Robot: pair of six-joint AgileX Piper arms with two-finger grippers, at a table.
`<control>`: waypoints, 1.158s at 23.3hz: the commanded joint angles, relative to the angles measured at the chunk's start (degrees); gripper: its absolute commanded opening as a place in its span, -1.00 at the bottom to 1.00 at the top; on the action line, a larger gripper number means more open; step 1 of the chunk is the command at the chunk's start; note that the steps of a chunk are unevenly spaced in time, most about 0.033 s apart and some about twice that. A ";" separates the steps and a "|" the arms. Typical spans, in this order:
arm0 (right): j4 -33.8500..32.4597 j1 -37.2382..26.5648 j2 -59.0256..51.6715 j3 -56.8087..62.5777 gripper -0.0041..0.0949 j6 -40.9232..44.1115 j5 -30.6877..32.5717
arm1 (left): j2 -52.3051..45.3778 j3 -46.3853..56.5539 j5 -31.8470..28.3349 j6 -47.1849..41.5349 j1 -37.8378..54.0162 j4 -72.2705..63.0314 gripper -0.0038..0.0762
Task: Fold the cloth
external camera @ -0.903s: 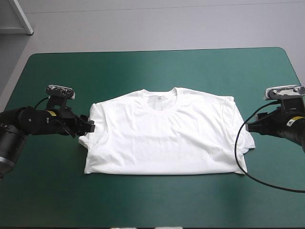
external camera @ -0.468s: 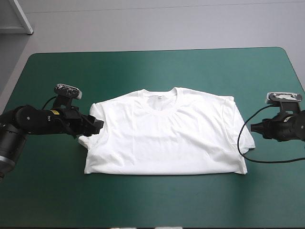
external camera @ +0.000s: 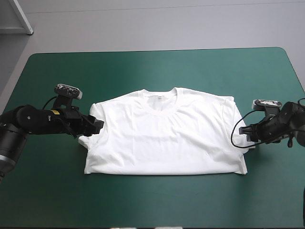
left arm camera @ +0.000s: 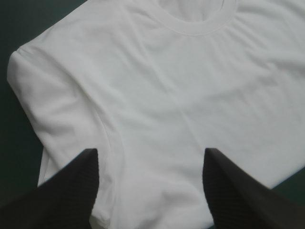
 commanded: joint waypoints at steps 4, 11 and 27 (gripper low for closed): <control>2.80 -0.41 1.14 -1.25 -0.44 -2.36 0.76 | -1.27 -1.42 -1.88 0.13 -0.20 -2.04 0.26; 4.93 -0.29 -5.45 -1.25 -0.93 -4.00 -0.01 | -1.27 -1.42 -0.84 -0.19 -0.20 0.42 0.23; 9.86 24.22 -8.44 -1.25 -0.30 -4.39 0.12 | -1.27 -1.42 0.44 -0.19 -0.20 2.02 0.22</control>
